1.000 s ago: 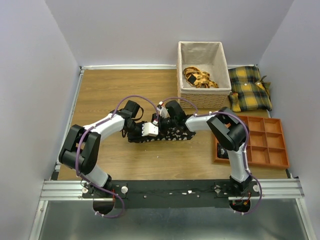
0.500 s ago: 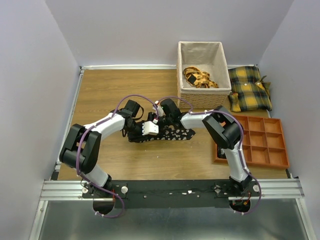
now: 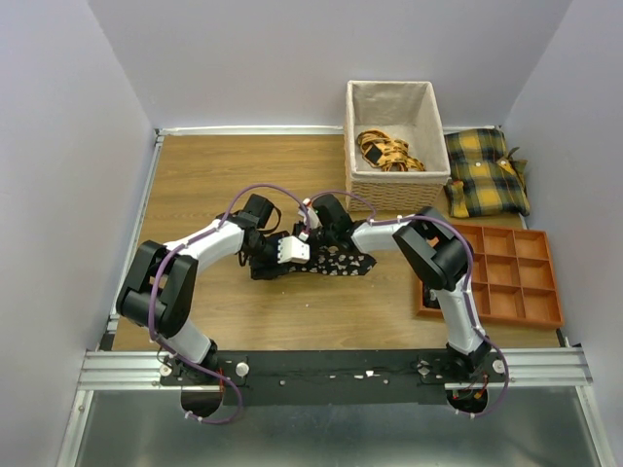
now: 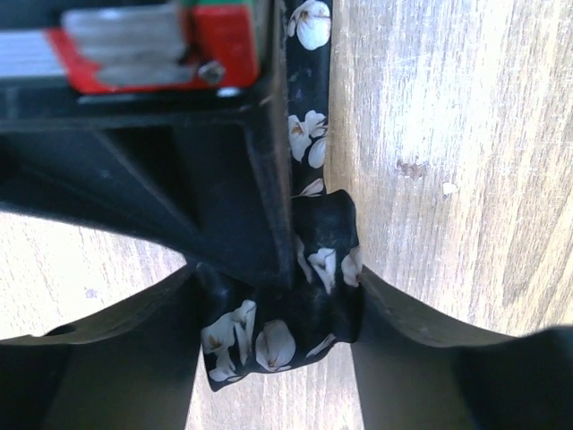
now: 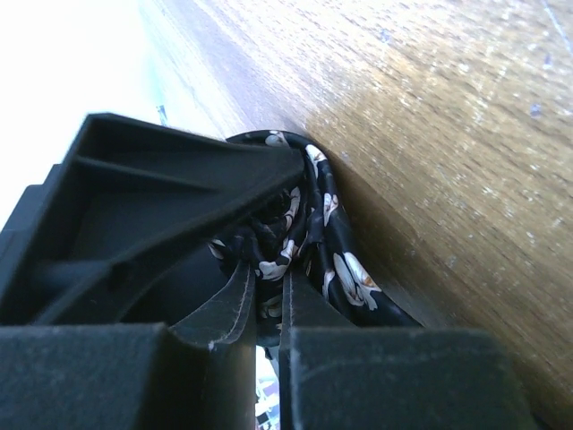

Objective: Roll the ties
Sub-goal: Roll the tie at the center of the board.

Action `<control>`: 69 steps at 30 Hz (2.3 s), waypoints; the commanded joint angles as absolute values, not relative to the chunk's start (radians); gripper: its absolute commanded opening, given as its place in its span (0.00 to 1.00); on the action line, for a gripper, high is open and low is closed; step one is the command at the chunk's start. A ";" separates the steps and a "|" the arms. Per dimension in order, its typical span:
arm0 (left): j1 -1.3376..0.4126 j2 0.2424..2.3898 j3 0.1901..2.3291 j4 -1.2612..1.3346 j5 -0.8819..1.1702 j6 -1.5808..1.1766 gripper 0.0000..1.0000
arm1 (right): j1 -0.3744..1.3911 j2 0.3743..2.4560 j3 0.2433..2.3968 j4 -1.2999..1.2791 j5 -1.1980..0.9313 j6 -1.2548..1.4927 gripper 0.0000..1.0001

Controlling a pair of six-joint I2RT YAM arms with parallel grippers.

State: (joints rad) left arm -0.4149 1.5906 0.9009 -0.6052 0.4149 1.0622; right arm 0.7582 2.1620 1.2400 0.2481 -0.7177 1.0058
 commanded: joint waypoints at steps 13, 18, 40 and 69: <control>-0.157 1.600 1.074 -0.980 0.738 1.279 0.99 | 0.744 2.217 1.146 0.340 -0.658 1.014 0.05; -0.178 1.516 0.913 -0.835 0.755 1.202 0.99 | 0.736 2.207 1.095 0.476 -0.660 1.046 0.06; -0.161 1.589 1.118 -0.930 0.796 1.134 0.99 | 0.716 2.186 1.000 0.699 -0.698 1.078 0.05; -0.158 1.624 0.916 -0.497 0.560 -0.236 0.78 | 0.715 2.174 1.048 0.439 -0.611 0.976 0.05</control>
State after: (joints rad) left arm -0.1547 1.5906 0.9520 -0.5827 0.5571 -0.1371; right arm 0.7223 2.1590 1.0630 0.5640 -0.7029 1.0225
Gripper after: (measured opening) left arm 0.840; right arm 0.167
